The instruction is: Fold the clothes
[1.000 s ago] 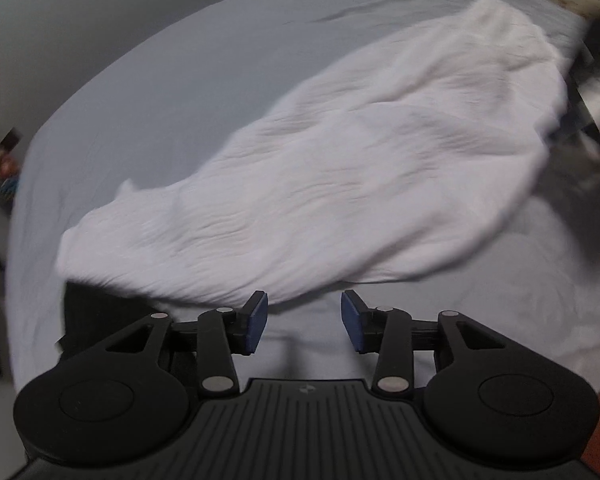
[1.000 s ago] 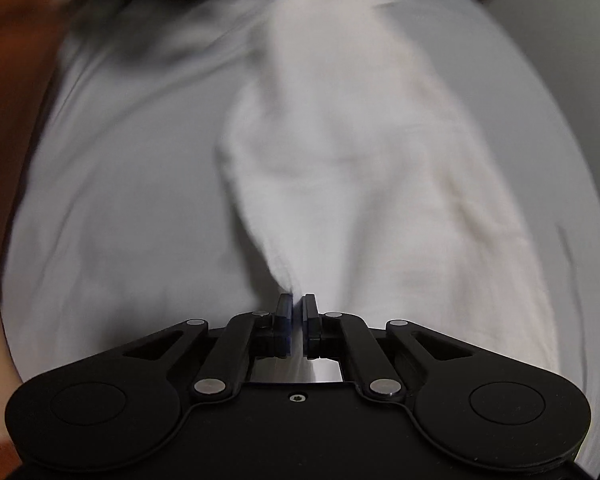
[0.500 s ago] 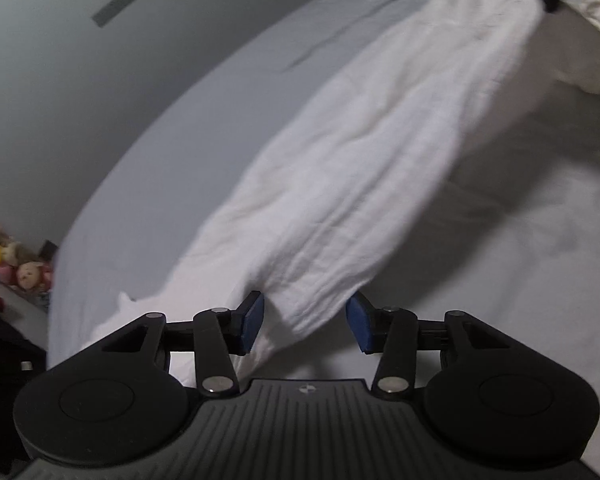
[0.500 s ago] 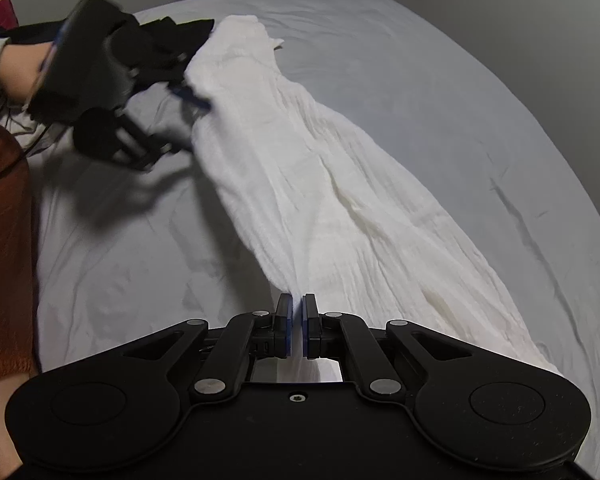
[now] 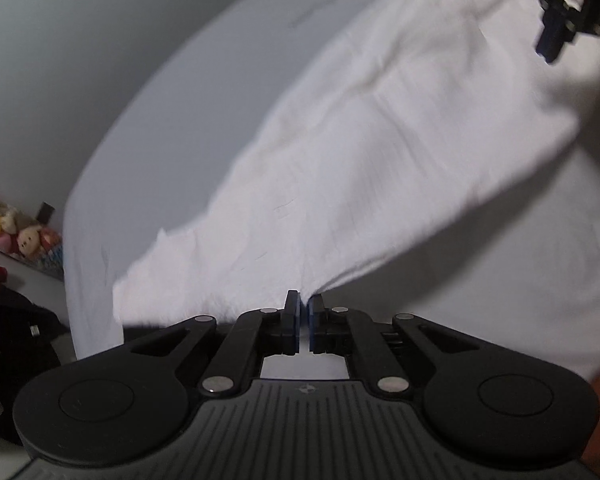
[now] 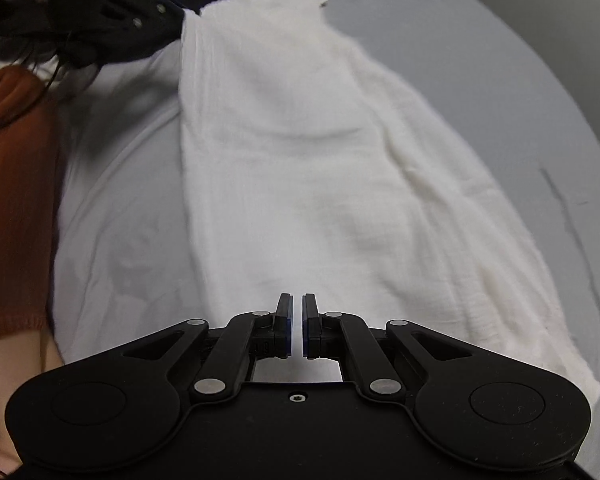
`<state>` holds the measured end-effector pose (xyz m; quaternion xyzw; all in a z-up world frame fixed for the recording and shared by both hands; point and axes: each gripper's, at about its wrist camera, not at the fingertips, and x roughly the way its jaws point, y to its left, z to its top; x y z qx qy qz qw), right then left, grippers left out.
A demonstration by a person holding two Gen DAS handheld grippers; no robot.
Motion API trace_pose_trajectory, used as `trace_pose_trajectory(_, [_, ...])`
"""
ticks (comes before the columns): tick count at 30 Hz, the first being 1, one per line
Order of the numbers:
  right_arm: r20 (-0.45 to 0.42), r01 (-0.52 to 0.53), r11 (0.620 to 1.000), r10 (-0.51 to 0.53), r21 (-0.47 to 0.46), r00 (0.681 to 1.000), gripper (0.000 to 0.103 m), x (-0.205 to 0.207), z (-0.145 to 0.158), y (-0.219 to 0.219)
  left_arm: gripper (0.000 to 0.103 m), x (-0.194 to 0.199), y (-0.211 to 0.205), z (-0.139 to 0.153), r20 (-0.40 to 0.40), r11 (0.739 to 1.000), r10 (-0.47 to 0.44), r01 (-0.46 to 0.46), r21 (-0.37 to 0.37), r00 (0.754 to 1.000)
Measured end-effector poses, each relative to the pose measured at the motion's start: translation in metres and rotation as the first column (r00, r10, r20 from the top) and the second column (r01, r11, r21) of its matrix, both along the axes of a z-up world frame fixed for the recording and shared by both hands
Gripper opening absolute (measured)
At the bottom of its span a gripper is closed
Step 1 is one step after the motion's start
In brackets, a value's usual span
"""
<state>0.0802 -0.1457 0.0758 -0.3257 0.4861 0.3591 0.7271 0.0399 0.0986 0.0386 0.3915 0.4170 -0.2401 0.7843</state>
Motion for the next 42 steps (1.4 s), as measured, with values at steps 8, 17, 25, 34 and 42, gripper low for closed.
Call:
trace_pose_trajectory(8, [-0.075, -0.039, 0.999, 0.036, -0.032, 0.997, 0.005, -0.016, -0.030, 0.011, 0.003, -0.023, -0.002, -0.024, -0.156, 0.994, -0.062, 0.075, 0.085, 0.986])
trace_pose_trajectory(17, [-0.070, 0.247, 0.961, -0.257, -0.128, 0.964, 0.019, 0.030, -0.047, -0.040, 0.009, -0.017, 0.000, -0.043, -0.223, 0.997, -0.034, 0.047, 0.055, 0.974])
trace_pose_trajectory(25, [-0.135, 0.479, 0.876, -0.483, -0.058, 0.865, 0.019, 0.076, -0.058, -0.085, 0.044, 0.007, 0.020, 0.013, -0.251, 0.953, 0.027, -0.101, -0.287, 0.968])
trace_pose_trajectory(34, [-0.186, 0.463, 0.880, -0.475, -0.105, 0.860, 0.020, 0.079, -0.093, -0.084, 0.052, 0.071, 0.042, 0.032, -0.240, 0.832, 0.278, -0.358, -0.423, 0.930])
trace_pose_trajectory(42, [-0.215, 0.434, 0.892, -0.452, -0.127, 0.866, 0.020, 0.087, -0.101, -0.081, 0.052, 0.120, 0.046, 0.010, -0.203, 0.793, 0.445, -0.489, -0.364, 0.872])
